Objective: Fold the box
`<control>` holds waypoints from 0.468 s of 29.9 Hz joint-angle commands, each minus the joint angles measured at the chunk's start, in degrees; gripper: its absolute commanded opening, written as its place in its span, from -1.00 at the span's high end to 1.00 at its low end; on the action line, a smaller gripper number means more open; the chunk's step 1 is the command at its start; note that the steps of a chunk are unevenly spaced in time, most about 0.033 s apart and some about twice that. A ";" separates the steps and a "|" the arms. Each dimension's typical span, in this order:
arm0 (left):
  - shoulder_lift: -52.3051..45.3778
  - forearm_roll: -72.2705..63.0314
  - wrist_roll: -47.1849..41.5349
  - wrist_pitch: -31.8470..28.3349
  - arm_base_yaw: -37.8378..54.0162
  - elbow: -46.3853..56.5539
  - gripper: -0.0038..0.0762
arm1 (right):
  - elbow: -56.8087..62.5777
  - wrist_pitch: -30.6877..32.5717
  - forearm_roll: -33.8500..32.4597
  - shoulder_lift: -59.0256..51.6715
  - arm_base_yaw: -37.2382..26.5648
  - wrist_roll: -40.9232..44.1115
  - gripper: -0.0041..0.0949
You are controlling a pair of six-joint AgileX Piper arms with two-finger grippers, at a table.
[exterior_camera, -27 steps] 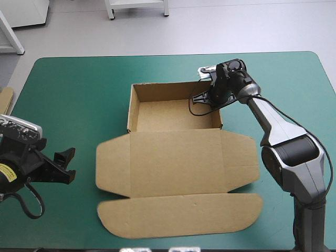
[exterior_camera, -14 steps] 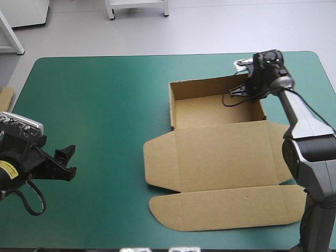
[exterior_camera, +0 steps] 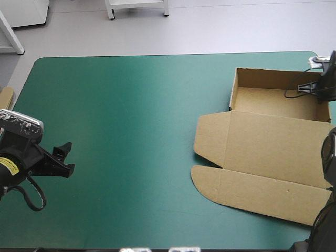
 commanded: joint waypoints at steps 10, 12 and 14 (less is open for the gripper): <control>0.31 1.63 -0.18 -3.31 0.03 -1.63 -0.32 | -1.55 -4.99 -0.04 -0.08 -11.61 -3.67 0.95; 0.31 1.71 -0.18 -3.31 0.03 -1.63 -0.32 | -1.55 -5.09 0.55 0.92 -11.88 -3.89 0.95; 0.31 1.71 -0.18 -3.31 0.03 -1.63 -0.32 | -1.55 -5.09 1.16 2.07 -11.88 -3.89 0.95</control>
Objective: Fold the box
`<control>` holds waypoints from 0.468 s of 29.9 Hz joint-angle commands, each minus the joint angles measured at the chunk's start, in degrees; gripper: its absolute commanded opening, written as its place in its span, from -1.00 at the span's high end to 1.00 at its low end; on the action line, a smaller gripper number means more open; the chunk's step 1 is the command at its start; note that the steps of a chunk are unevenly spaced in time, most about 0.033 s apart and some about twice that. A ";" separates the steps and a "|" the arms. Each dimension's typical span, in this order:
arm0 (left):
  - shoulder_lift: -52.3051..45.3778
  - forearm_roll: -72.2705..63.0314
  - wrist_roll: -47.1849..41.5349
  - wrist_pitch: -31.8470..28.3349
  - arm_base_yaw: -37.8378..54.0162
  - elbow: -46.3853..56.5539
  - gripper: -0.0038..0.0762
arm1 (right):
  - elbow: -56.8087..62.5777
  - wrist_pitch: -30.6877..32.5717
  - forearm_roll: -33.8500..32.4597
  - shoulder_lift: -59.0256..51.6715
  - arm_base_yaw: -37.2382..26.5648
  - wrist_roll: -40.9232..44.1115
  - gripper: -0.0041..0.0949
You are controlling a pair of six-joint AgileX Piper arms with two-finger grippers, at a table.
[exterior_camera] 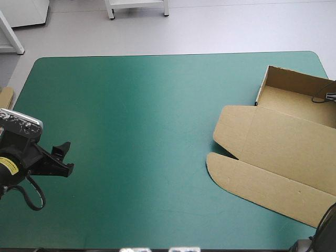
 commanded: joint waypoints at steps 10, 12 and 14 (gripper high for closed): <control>0.13 1.32 -0.27 -3.31 0.03 -1.63 -0.32 | -1.73 -2.65 0.31 -1.37 -0.53 0.00 0.42; 0.13 1.97 -0.43 -3.31 0.03 -1.63 -0.32 | -1.73 -2.40 1.19 -2.10 -0.53 -0.25 0.22; 0.13 2.68 -0.43 -3.31 0.03 -1.63 -0.32 | -1.73 -2.11 2.74 -3.24 -0.53 -0.94 0.03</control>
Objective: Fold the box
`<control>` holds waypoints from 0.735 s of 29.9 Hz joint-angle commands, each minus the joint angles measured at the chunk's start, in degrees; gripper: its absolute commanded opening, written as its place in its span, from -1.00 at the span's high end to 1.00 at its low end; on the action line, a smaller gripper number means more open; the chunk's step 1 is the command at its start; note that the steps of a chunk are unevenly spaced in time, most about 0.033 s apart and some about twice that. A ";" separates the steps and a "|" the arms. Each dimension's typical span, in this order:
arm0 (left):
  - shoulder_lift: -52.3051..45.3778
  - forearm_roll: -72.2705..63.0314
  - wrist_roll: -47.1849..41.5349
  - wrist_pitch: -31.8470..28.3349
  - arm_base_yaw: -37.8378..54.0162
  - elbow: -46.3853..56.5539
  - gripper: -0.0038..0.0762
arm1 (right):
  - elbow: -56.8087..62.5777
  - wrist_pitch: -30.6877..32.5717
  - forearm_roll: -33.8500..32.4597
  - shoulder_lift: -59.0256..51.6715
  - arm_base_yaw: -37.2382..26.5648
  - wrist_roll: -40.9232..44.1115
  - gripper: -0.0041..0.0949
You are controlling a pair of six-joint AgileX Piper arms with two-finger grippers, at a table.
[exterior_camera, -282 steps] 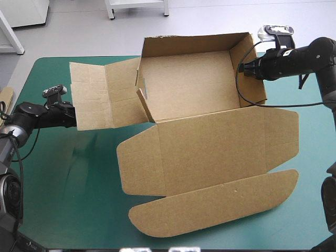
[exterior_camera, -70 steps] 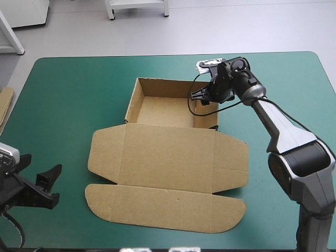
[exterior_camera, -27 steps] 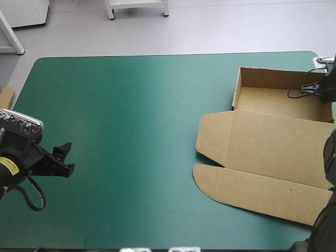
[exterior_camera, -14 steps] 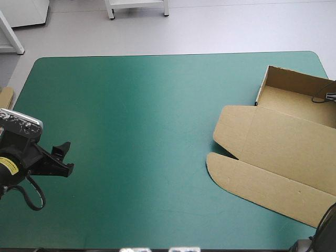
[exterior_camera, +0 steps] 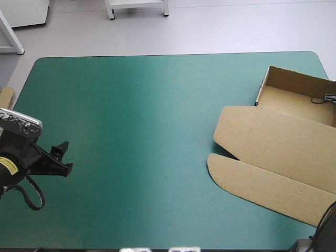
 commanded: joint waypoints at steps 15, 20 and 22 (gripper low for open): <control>0.13 6.45 -0.94 -4.16 0.03 -1.63 -0.32 | -2.21 2.55 14.84 -20.84 0.94 -4.69 -0.09; 0.13 9.23 -2.98 -5.70 0.03 -1.63 -0.32 | -2.21 4.73 17.67 -26.86 7.51 -5.26 -0.05; 0.13 9.52 -2.99 -5.70 0.03 -1.63 -0.32 | -2.21 6.24 17.56 -29.36 11.78 -4.71 -0.05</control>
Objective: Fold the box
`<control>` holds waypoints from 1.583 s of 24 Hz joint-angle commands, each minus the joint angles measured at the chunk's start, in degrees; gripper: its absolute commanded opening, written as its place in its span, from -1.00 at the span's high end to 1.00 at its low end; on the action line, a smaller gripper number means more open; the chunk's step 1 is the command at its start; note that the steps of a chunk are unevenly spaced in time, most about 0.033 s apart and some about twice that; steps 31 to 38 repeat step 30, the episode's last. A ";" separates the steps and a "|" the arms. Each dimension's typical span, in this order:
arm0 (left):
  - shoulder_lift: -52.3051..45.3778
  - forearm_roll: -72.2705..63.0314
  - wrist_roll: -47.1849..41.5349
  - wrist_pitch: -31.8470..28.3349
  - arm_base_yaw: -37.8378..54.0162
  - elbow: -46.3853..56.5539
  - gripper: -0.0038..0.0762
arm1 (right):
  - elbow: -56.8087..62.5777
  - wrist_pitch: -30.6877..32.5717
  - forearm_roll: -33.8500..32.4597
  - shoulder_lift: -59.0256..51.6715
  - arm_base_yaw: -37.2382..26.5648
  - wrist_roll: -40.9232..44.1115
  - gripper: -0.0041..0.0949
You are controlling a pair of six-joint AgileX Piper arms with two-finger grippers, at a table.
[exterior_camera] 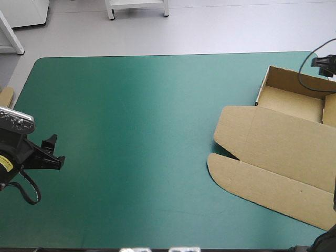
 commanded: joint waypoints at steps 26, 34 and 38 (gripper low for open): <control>0.13 1.04 -3.30 -4.52 0.03 -1.28 -0.32 | 45.44 -19.05 0.06 -56.23 49.11 0.84 0.20; -0.13 -0.62 -3.30 -4.74 0.03 -1.15 -0.22 | 59.68 -22.80 -4.37 -67.72 49.11 0.84 0.43; -0.13 -0.62 -3.30 -4.74 0.03 -1.15 -0.22 | 59.68 -22.80 -4.37 -67.72 49.11 0.84 0.43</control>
